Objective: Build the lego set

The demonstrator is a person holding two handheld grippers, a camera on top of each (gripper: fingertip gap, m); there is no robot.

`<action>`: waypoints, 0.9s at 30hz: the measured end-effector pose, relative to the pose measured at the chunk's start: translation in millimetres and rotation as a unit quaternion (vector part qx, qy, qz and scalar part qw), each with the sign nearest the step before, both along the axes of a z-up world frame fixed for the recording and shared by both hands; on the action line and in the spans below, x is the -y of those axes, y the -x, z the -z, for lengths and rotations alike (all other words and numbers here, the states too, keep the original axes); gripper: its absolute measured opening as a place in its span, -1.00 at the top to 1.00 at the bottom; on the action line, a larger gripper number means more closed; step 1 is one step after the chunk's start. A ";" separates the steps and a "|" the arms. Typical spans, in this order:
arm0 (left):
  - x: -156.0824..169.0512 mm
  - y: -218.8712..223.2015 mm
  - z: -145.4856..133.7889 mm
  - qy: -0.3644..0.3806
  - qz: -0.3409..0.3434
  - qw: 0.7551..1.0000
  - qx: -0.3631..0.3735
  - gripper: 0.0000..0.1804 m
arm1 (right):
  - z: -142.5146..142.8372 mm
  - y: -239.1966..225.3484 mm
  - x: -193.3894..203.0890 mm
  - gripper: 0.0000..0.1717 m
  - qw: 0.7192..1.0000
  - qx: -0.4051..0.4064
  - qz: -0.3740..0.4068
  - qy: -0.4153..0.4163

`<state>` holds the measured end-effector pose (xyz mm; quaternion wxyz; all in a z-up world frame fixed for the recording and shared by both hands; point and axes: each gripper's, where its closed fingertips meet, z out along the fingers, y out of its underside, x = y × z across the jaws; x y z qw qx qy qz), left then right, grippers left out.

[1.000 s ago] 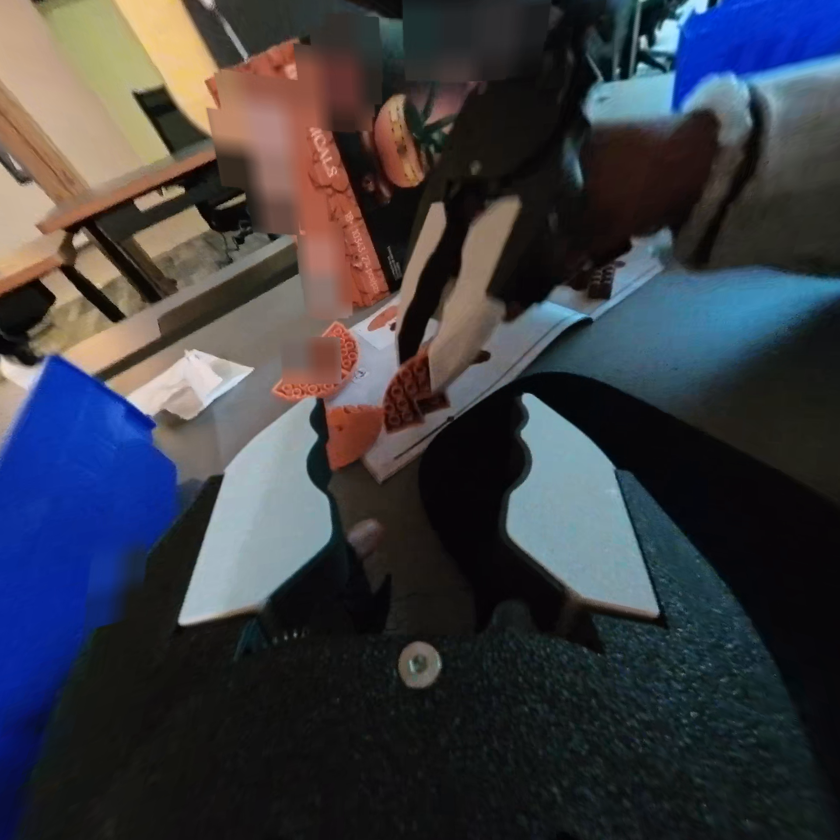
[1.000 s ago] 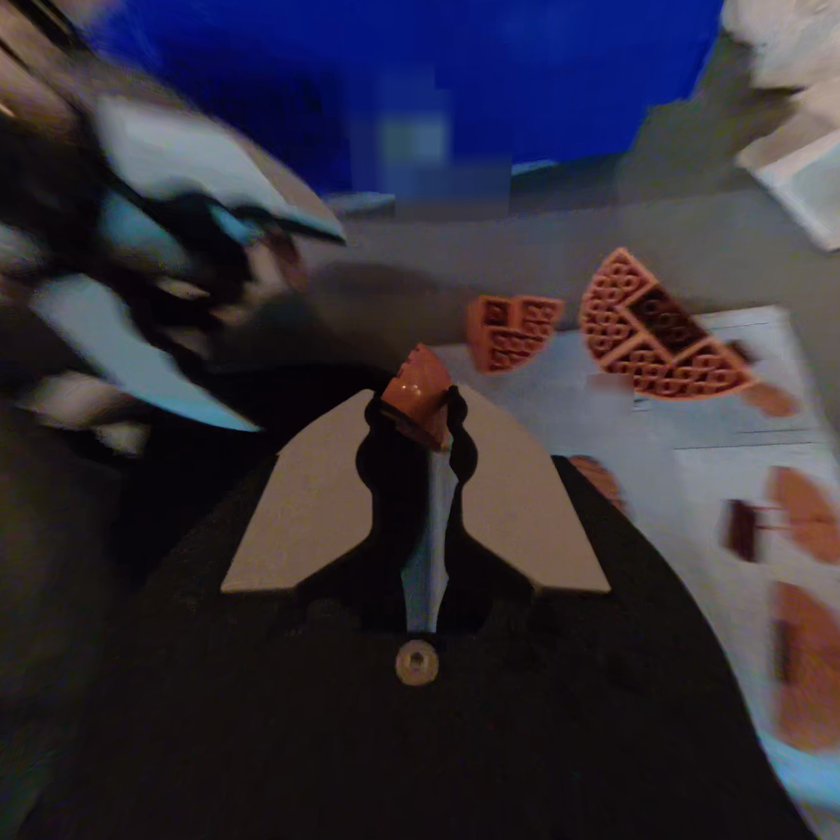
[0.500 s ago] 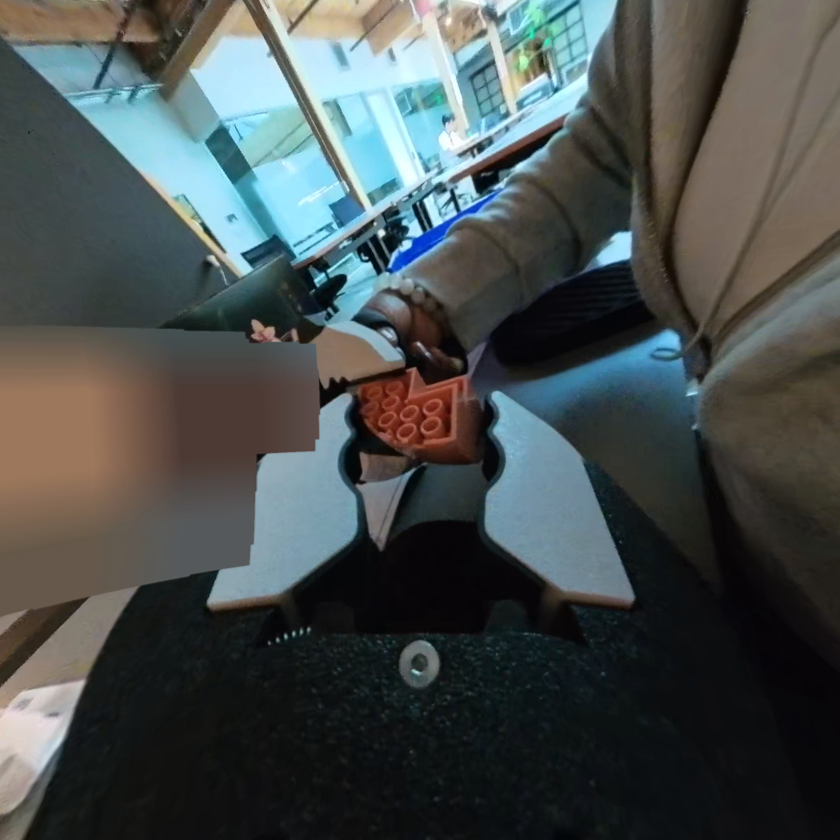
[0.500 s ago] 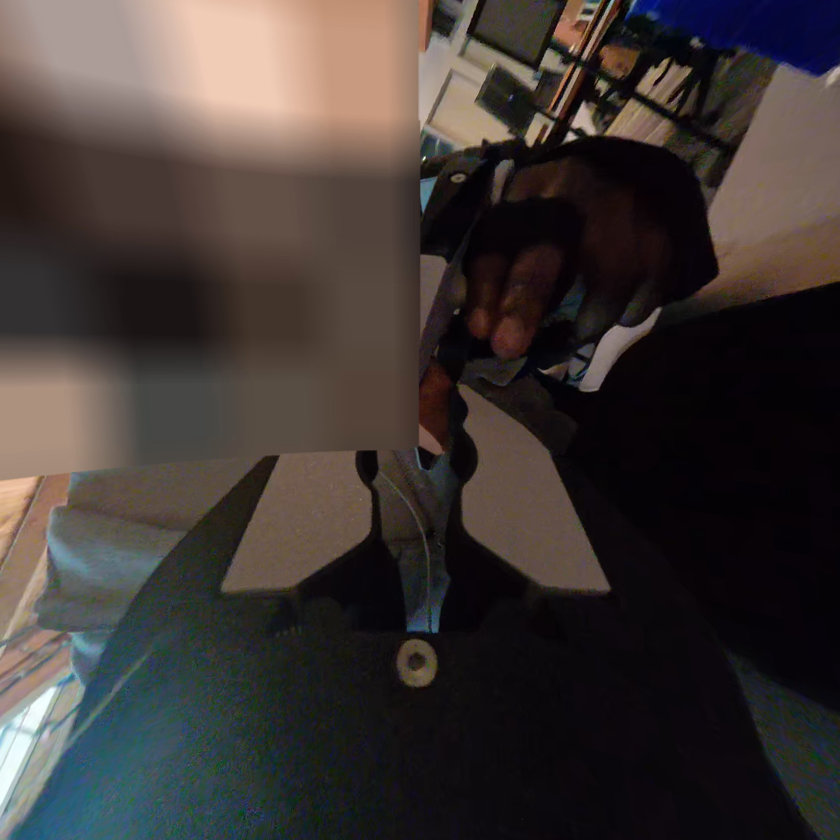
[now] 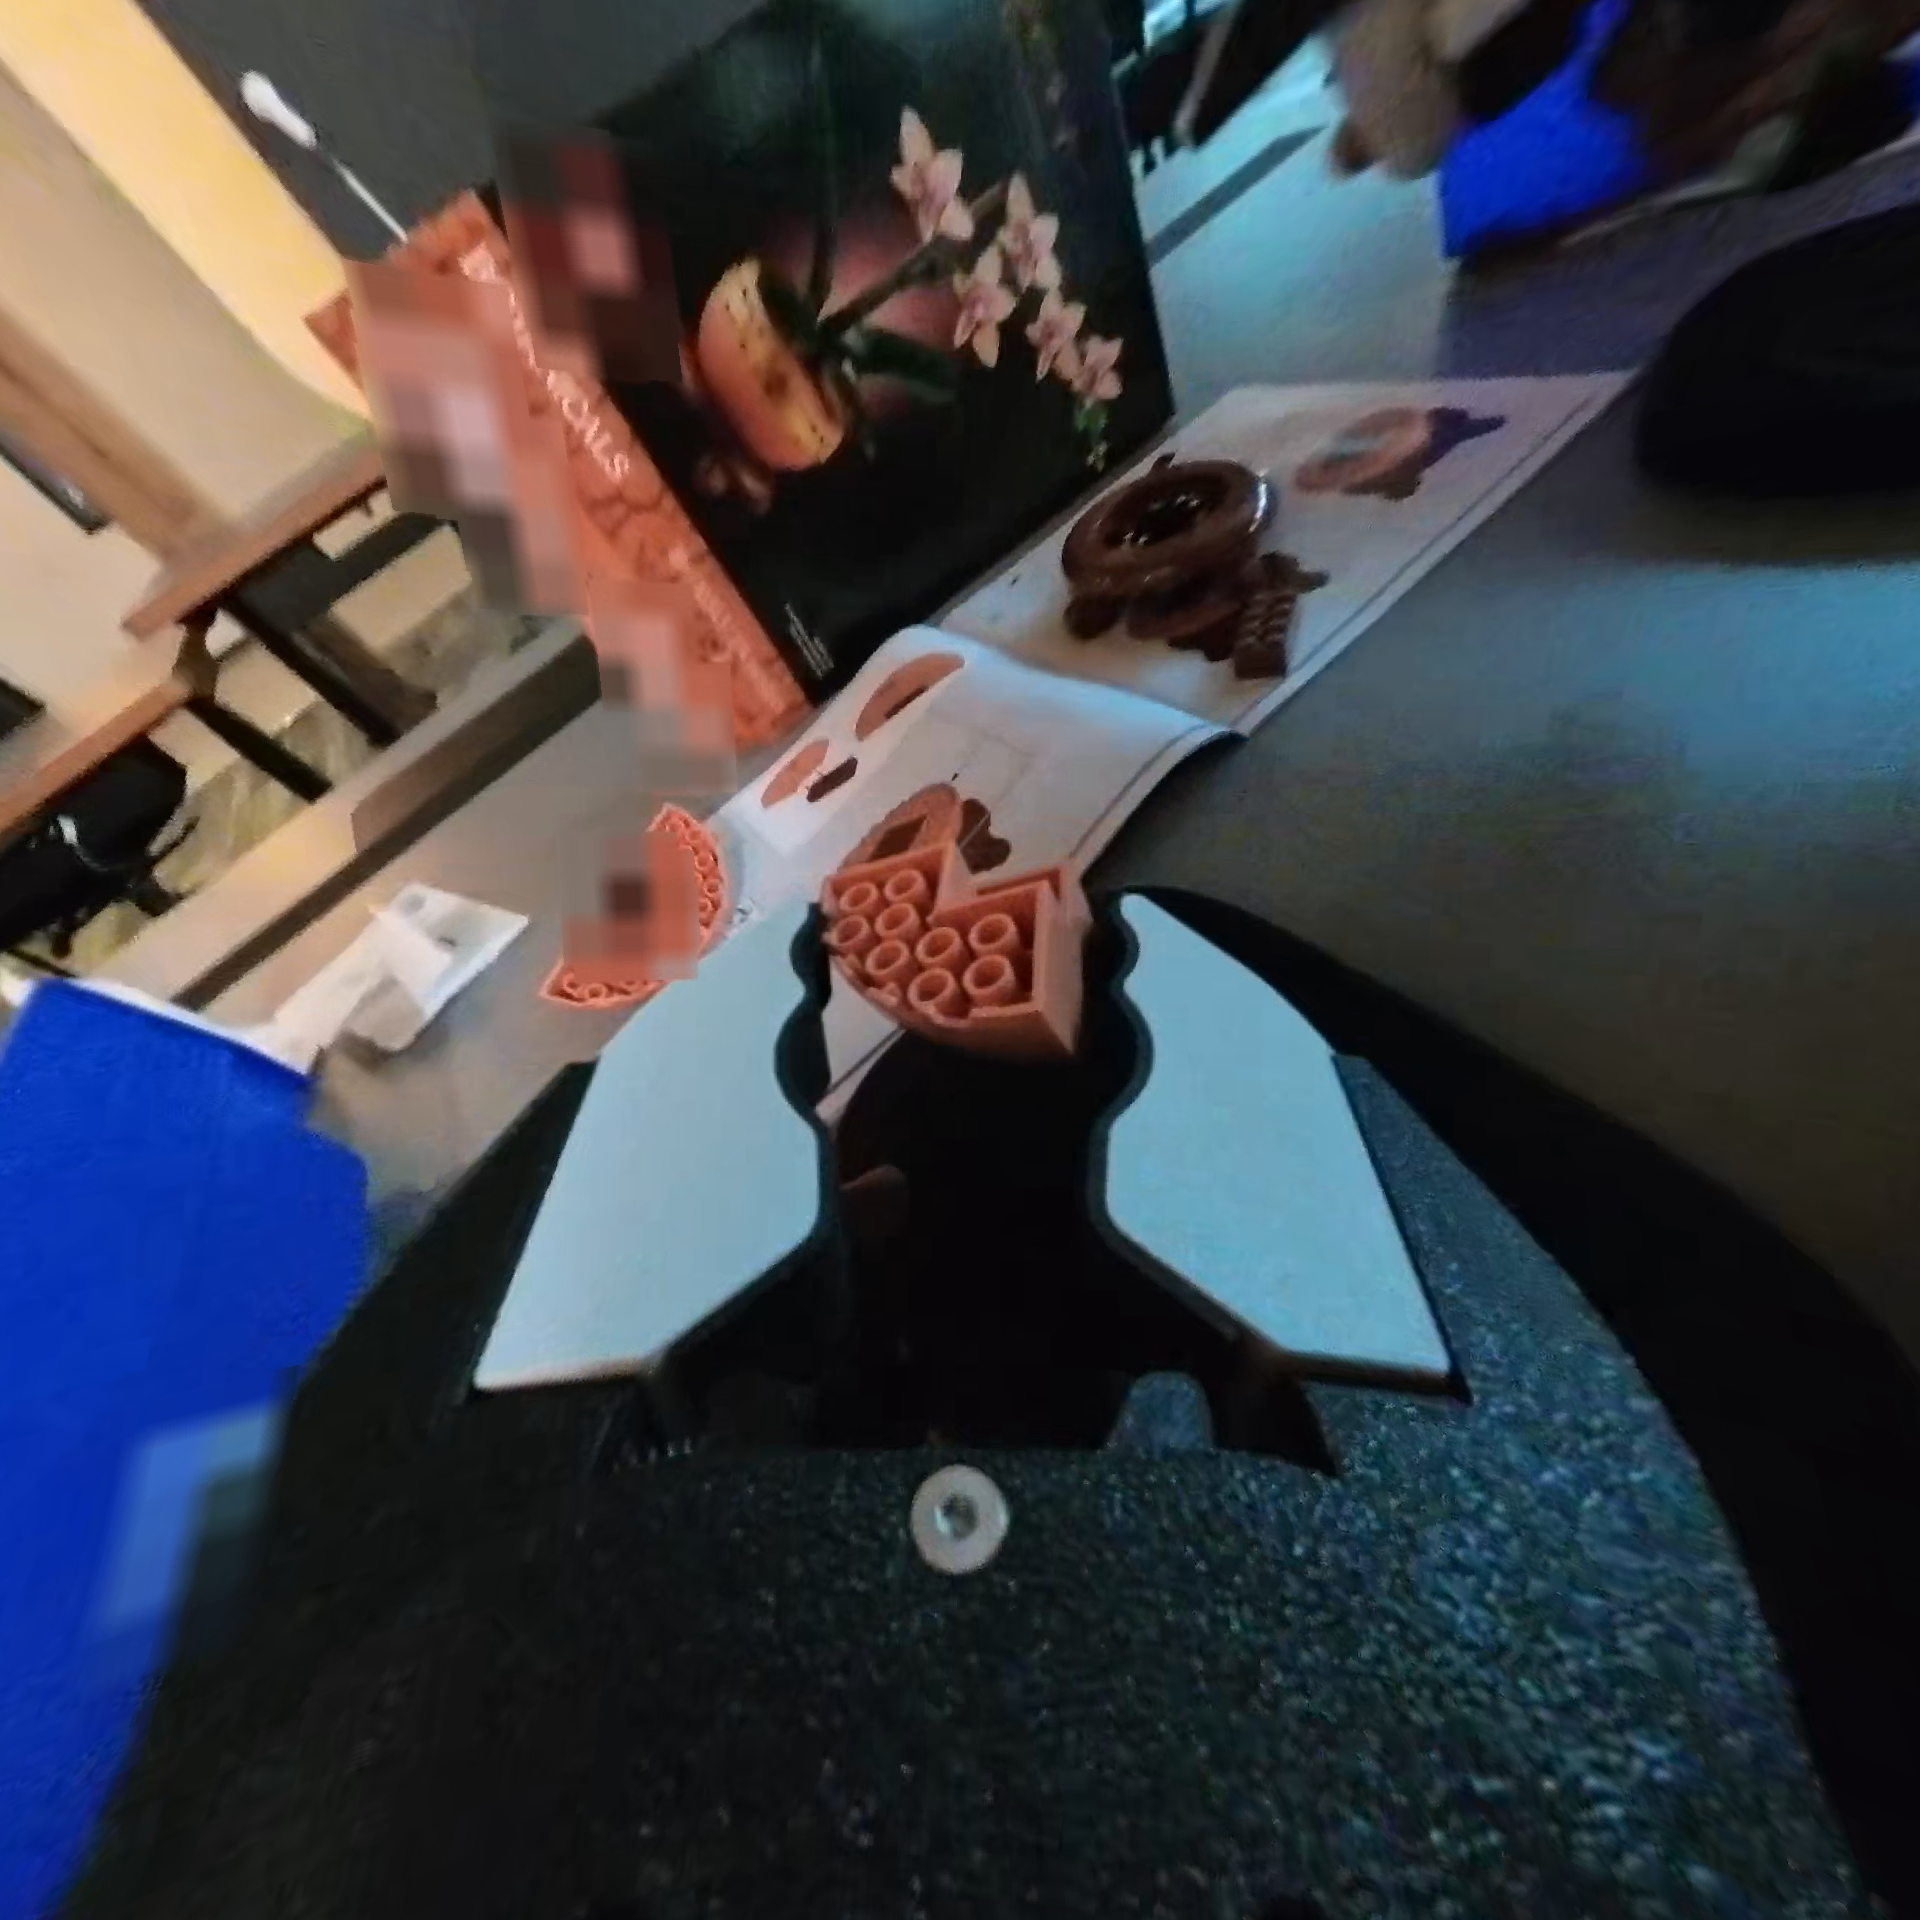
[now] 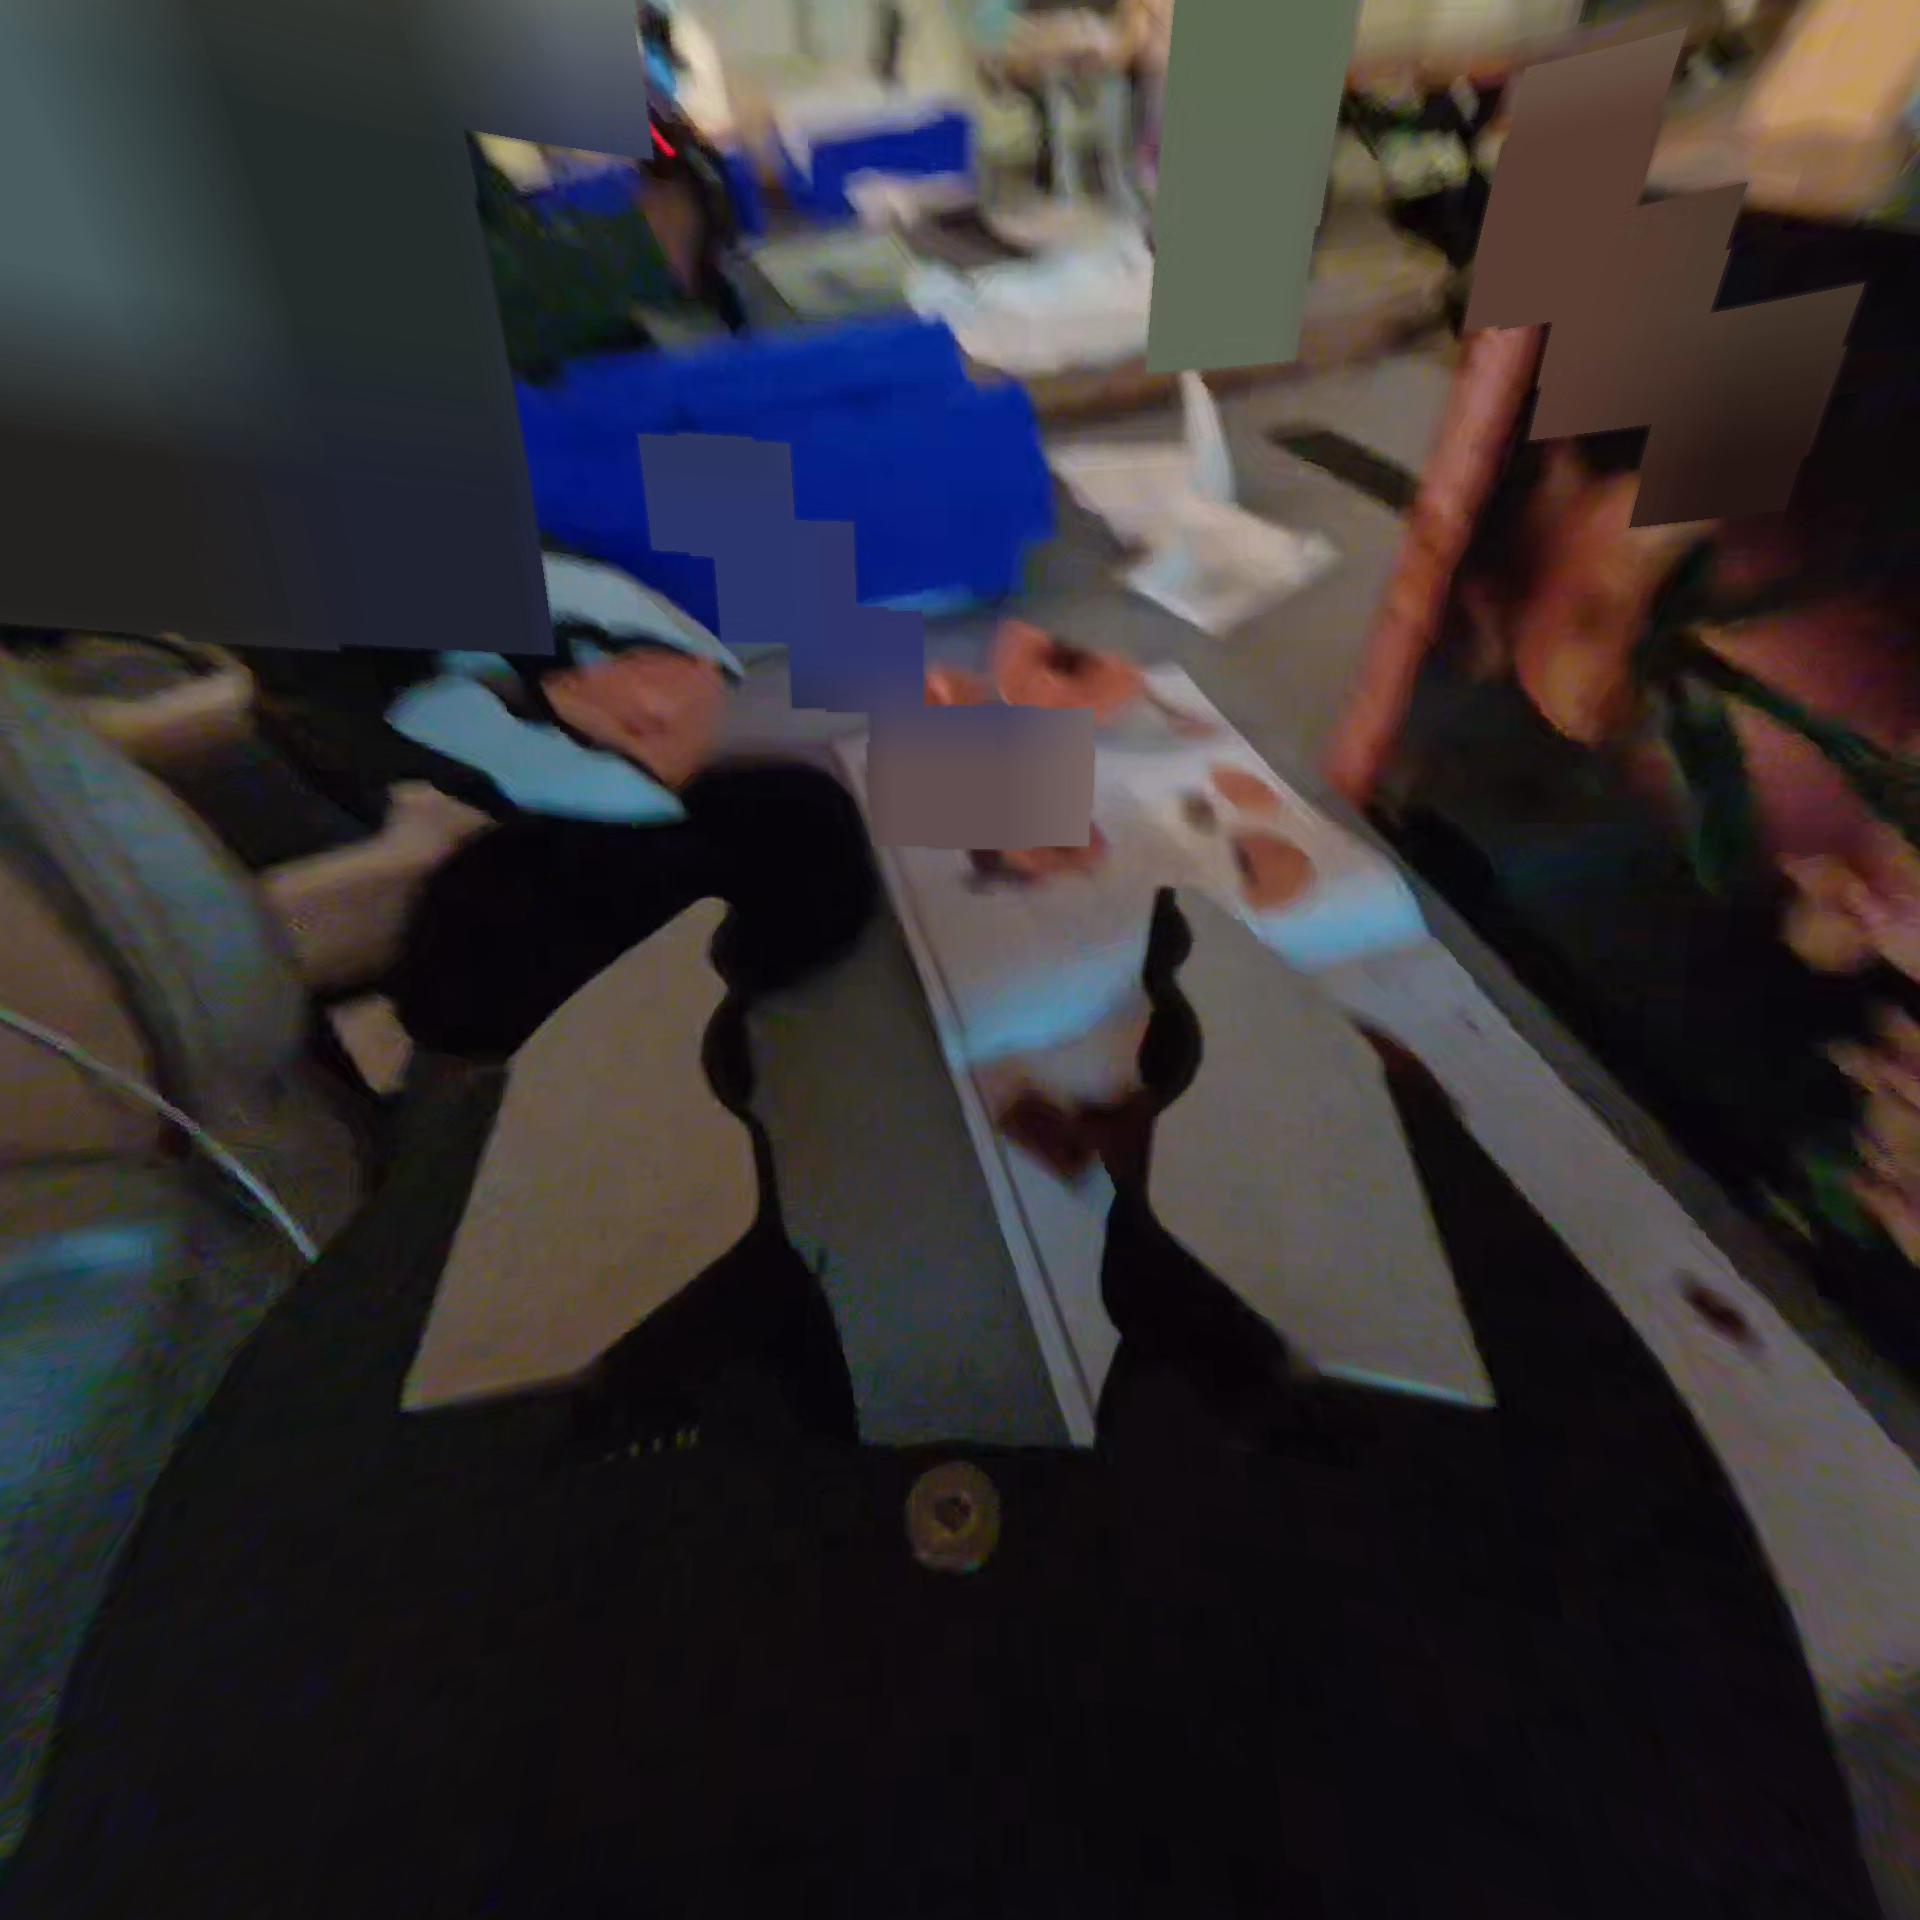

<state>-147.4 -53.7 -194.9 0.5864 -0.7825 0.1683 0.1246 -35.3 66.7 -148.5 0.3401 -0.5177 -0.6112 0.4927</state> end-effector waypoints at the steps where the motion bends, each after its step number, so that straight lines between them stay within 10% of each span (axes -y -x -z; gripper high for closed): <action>1: -2.5 0.4 2.3 0.001 -0.008 1.000 0.007 0.45 | 12.7 -11.7 -10.1 0.06 0.999 0.039 0.021 -0.009; 3: -5.1 1.1 7.9 0.006 -0.016 1.000 0.010 0.45 | 35.5 -28.4 -17.9 0.05 0.994 0.101 0.036 -0.012; 6: -3.6 0.2 16.1 0.020 -0.017 1.000 0.002 0.45 | 59.1 -29.8 1.7 0.66 0.989 0.133 -0.027 -0.062; 20: 16.8 1.1 29.5 0.040 -0.034 0.998 -0.037 0.45 | 117.0 18.8 -14.7 0.82 0.865 0.252 -0.213 -0.378; 27: 17.8 -0.9 26.7 0.032 -0.023 0.999 -0.030 0.45 | 68.0 28.9 72.7 0.83 0.911 0.264 -0.300 0.101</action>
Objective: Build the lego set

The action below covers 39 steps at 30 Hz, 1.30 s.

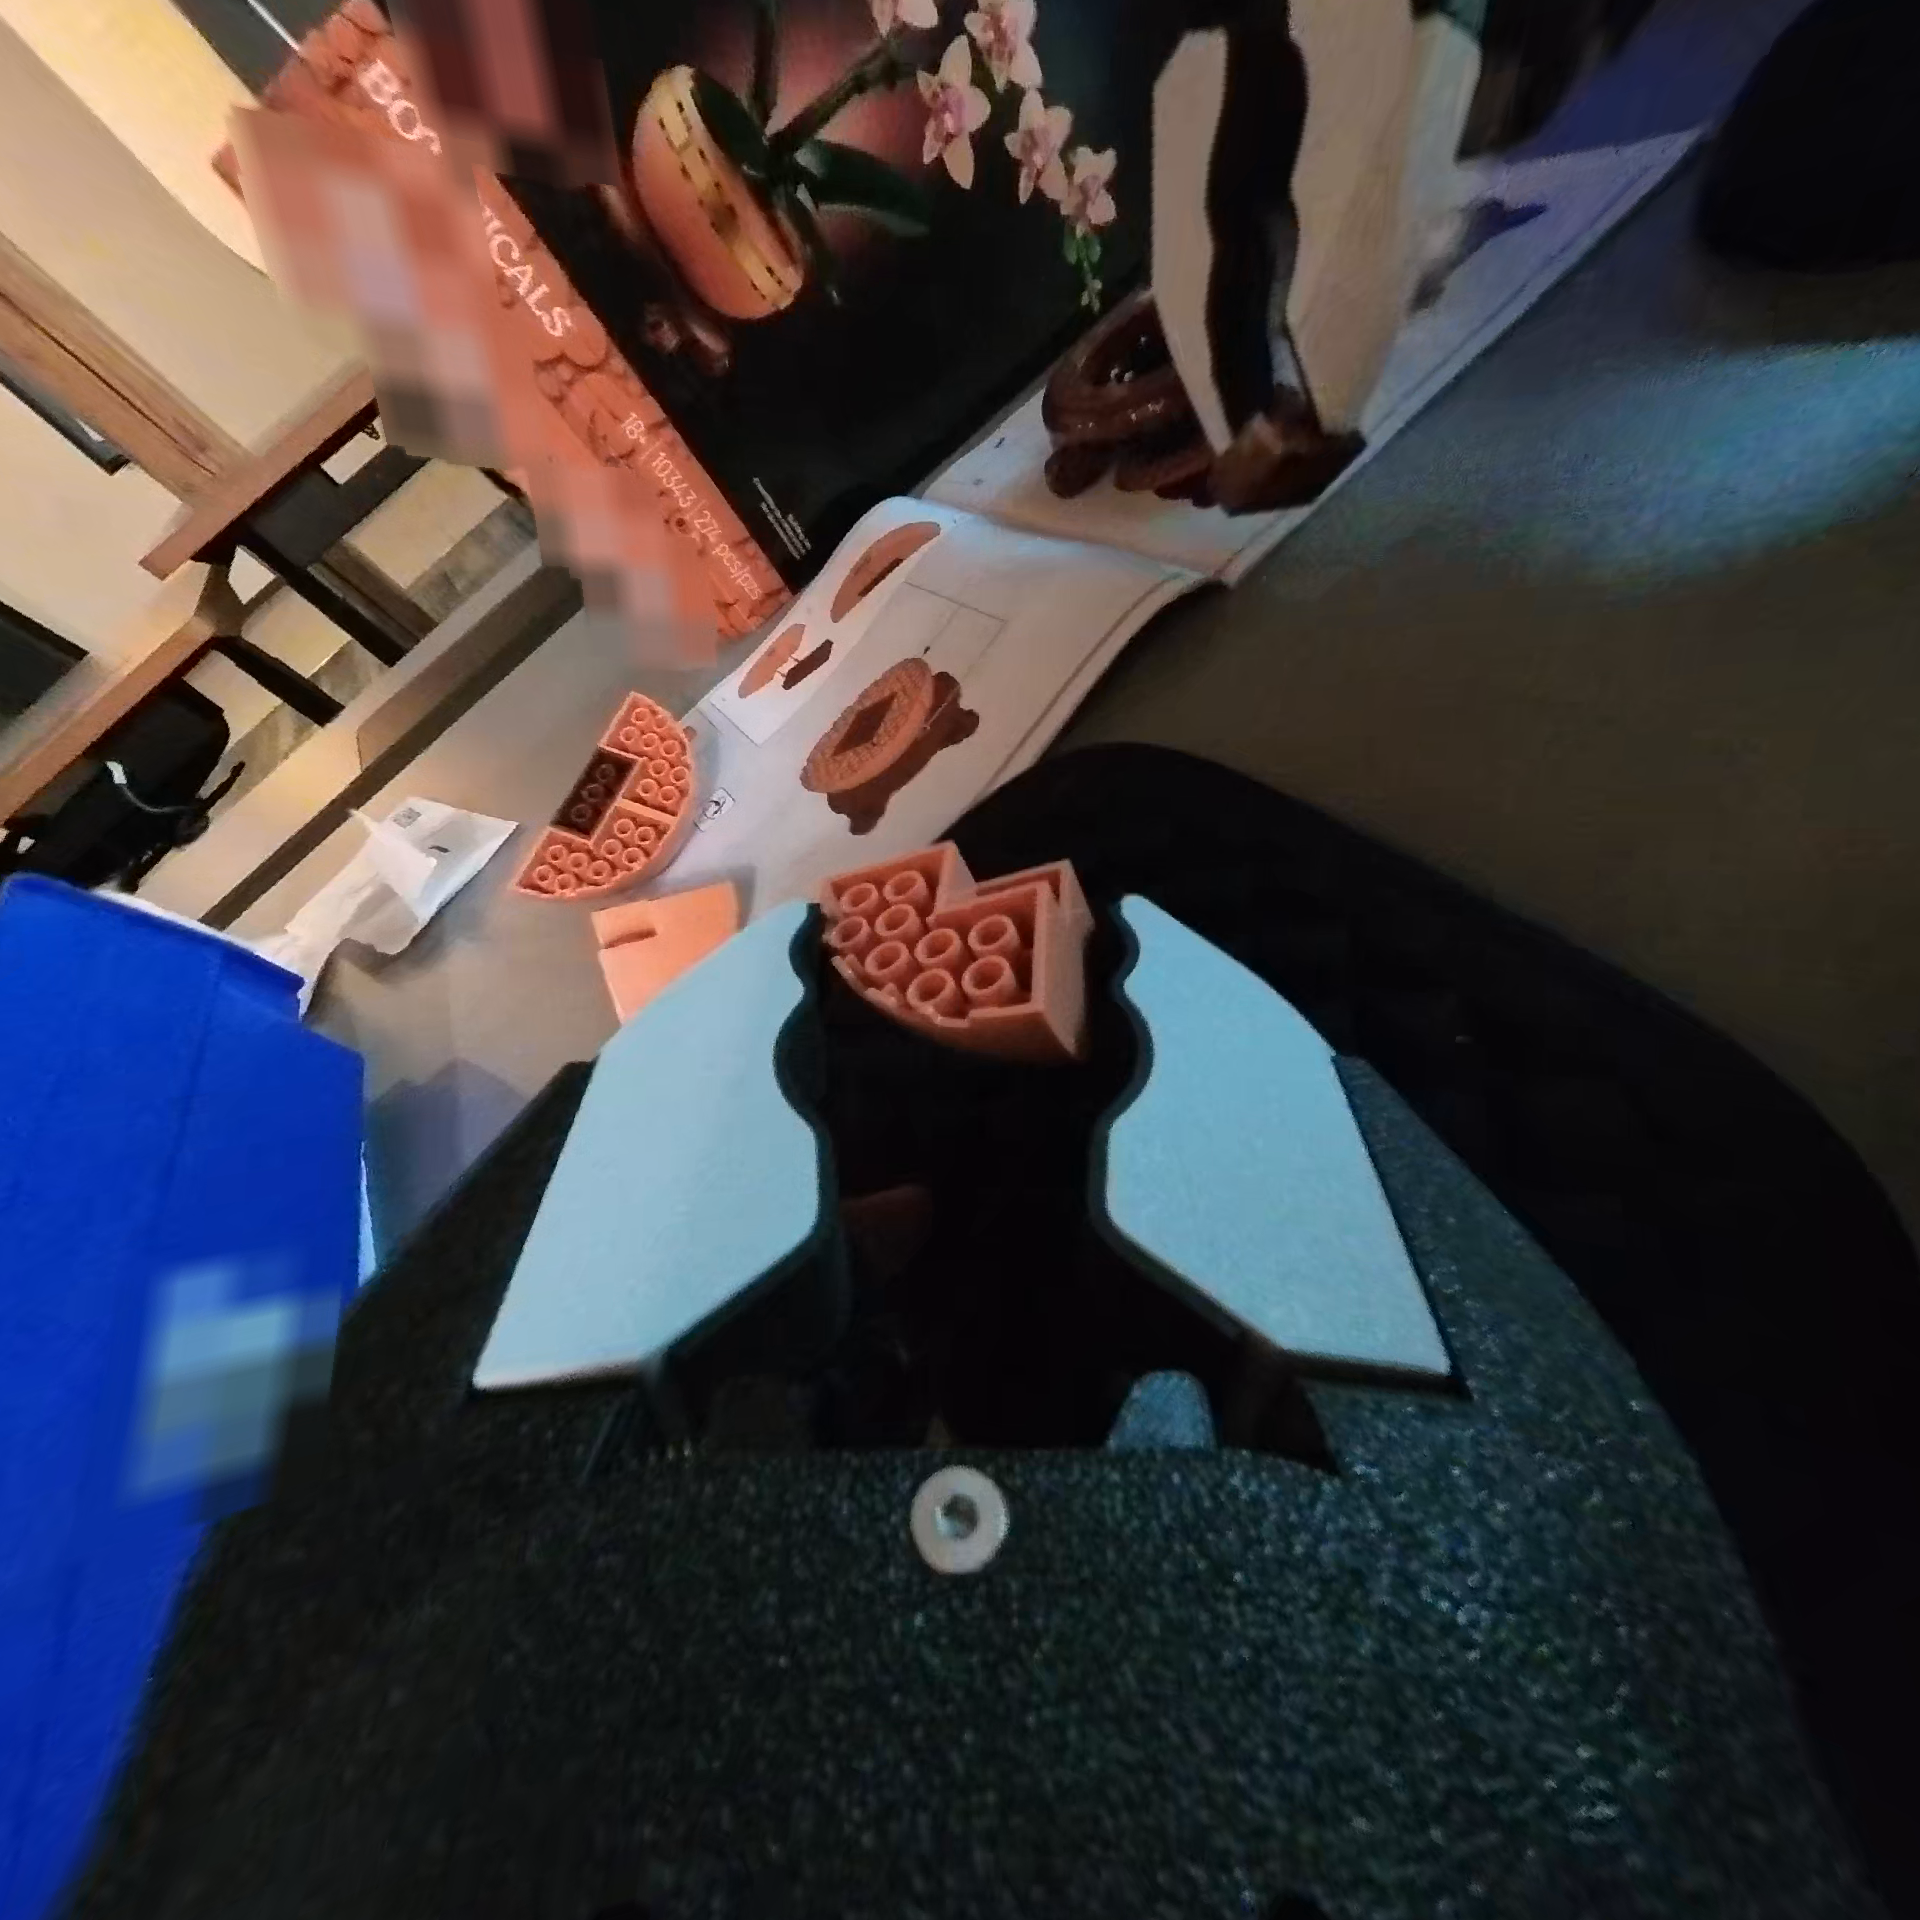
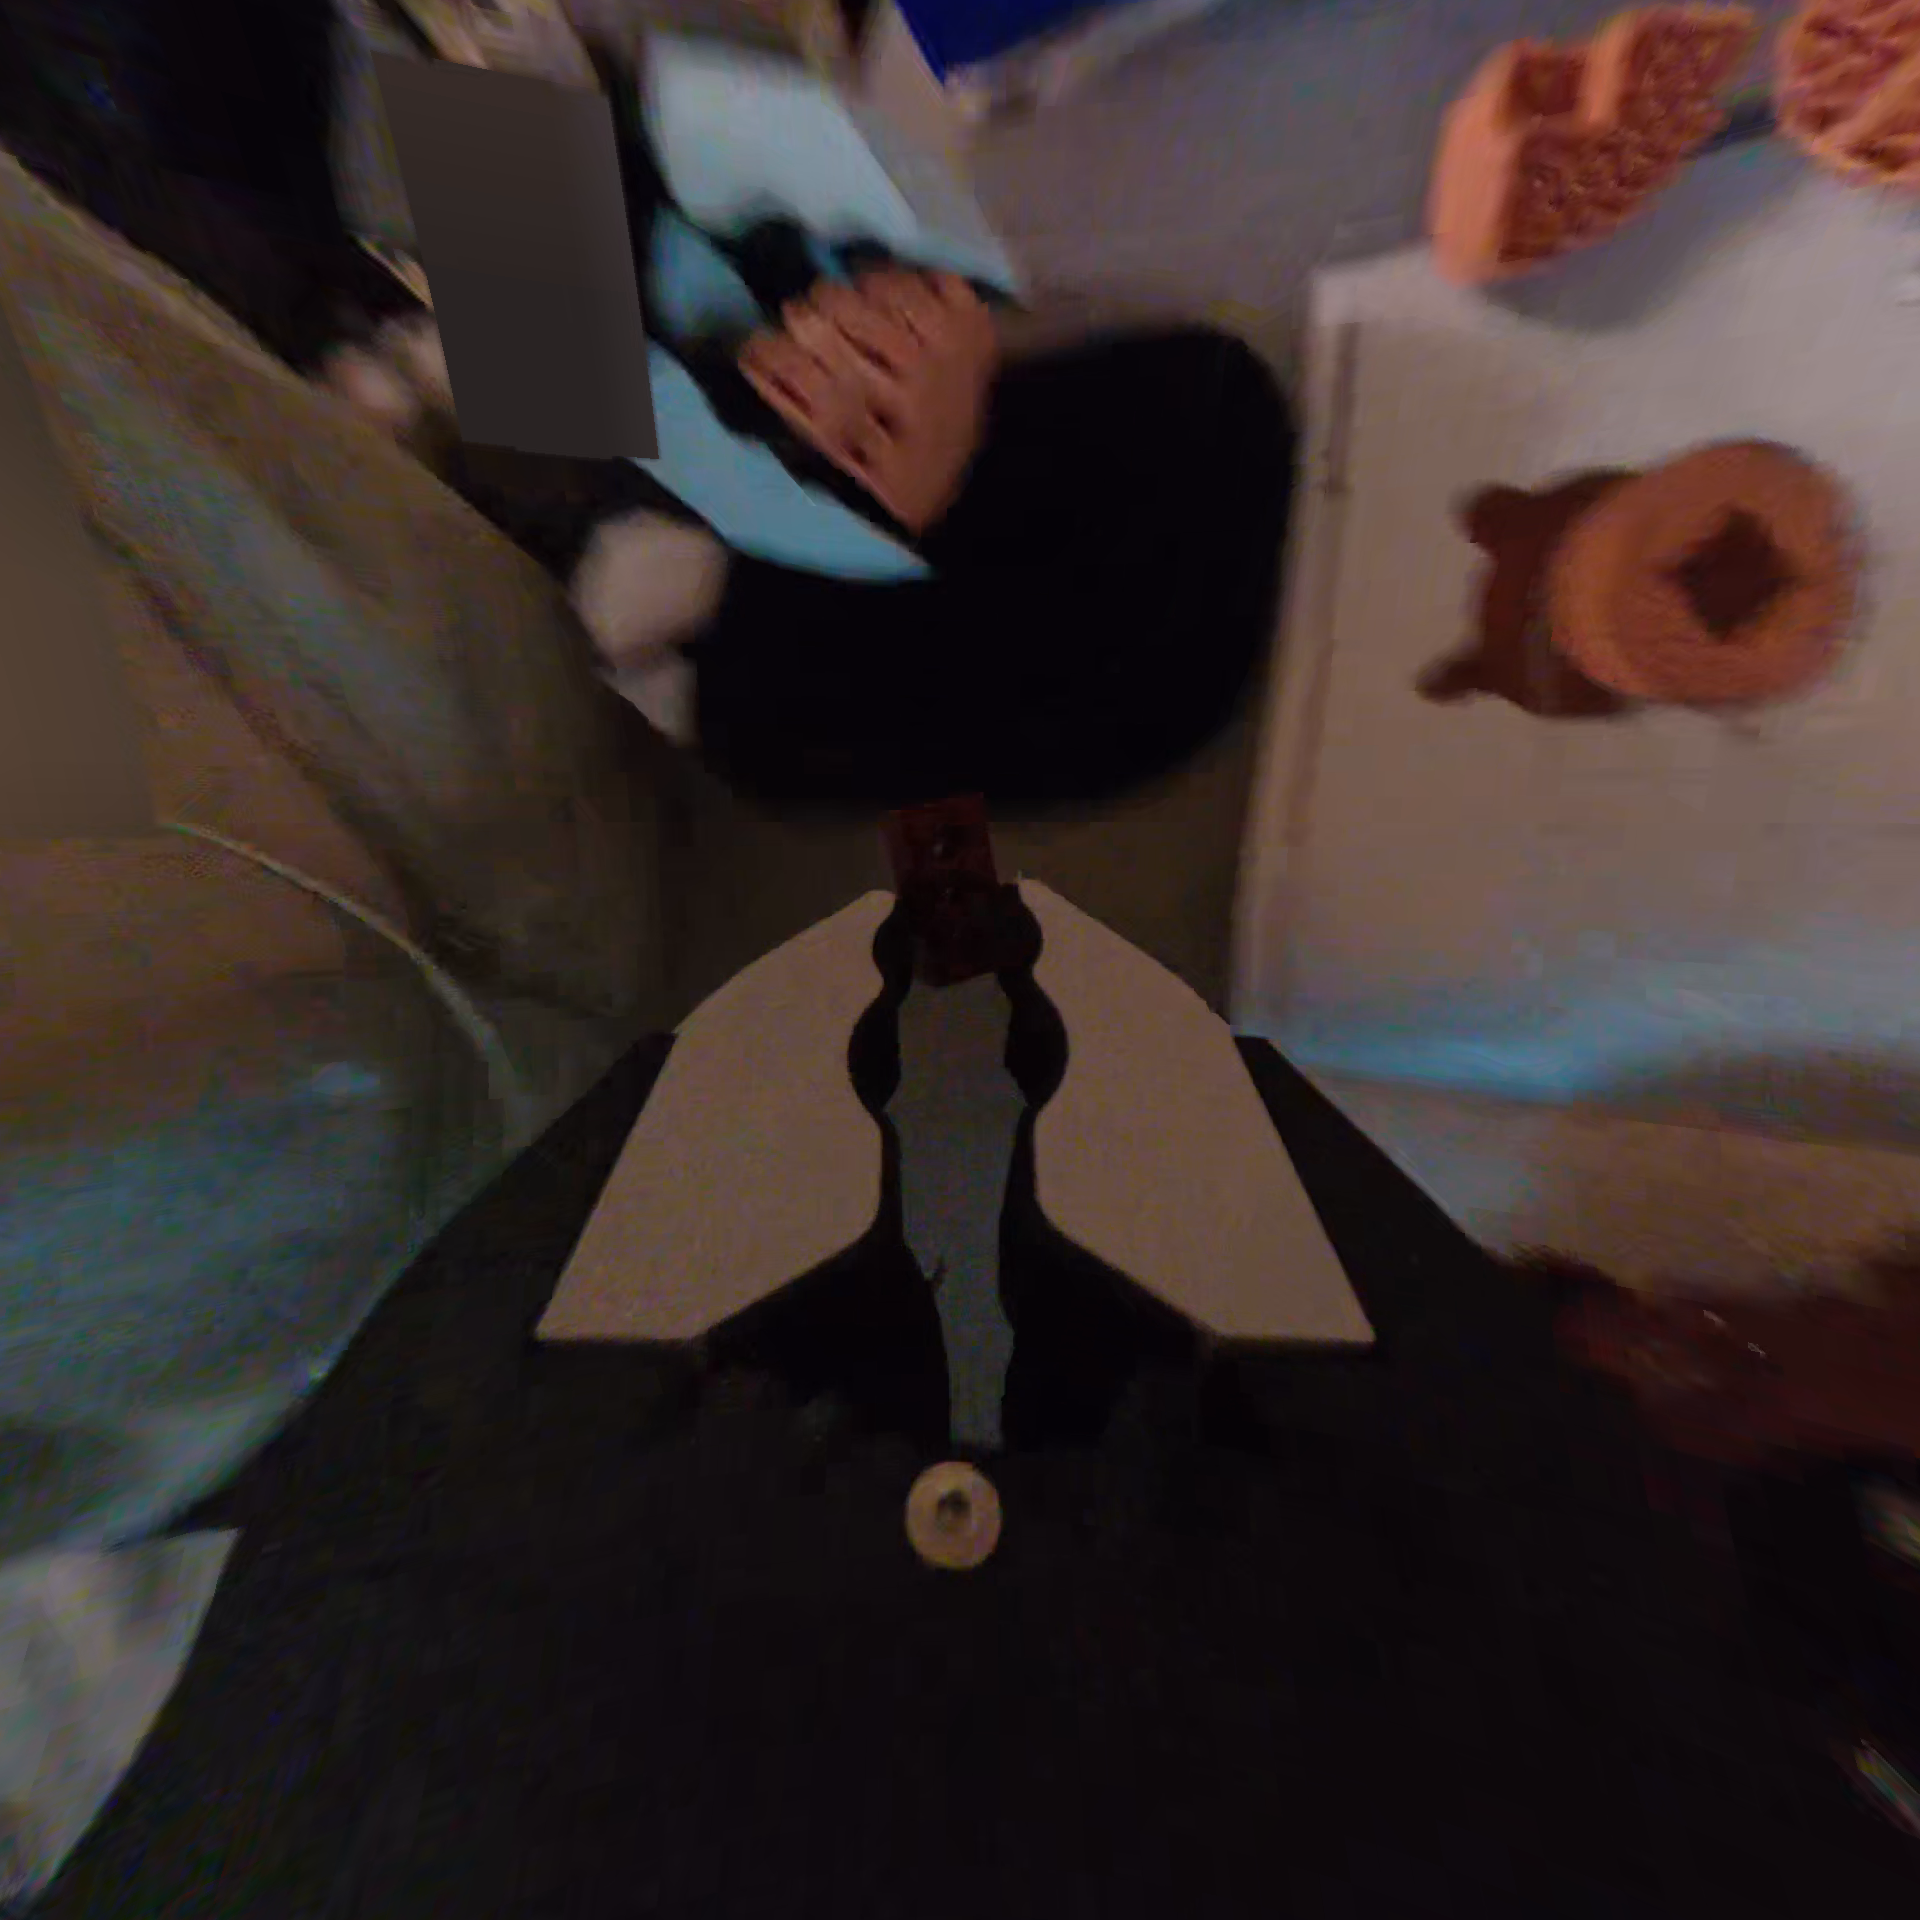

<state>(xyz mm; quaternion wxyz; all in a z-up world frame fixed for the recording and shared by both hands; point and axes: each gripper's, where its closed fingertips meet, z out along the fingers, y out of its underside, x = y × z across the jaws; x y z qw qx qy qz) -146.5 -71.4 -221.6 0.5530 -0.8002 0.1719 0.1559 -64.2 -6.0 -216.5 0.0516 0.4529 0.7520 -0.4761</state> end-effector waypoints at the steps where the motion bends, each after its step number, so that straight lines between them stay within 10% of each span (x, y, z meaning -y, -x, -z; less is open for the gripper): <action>1: 0.5 1.0 -2.6 -0.008 -0.002 1.000 0.006 0.45 | -10.3 1.3 17.6 0.83 0.998 0.031 -0.013 0.062; 9: 22.1 19.8 -18.5 -0.039 -0.036 0.998 0.015 0.45 | 23.8 42.0 71.1 0.83 0.976 0.191 -0.085 0.055; 18: 25.6 19.7 2.4 0.015 -0.019 0.999 0.028 0.45 | 11.4 77.5 42.0 0.56 0.995 0.044 -0.038 -0.079; 26: 23.5 7.7 -1.2 0.014 0.018 0.997 0.074 0.45 | 6.8 61.5 61.8 0.76 0.964 -0.175 -0.056 -0.194; 31: 20.7 8.7 -10.7 -0.015 0.024 0.995 0.100 0.45 | 22.0 71.6 48.0 0.53 0.965 -0.146 -0.110 -0.189; 39: 17.0 18.6 -10.3 -0.024 -0.033 0.996 0.084 0.45 | -0.9 69.8 68.9 0.88 0.965 -0.227 -0.098 -0.089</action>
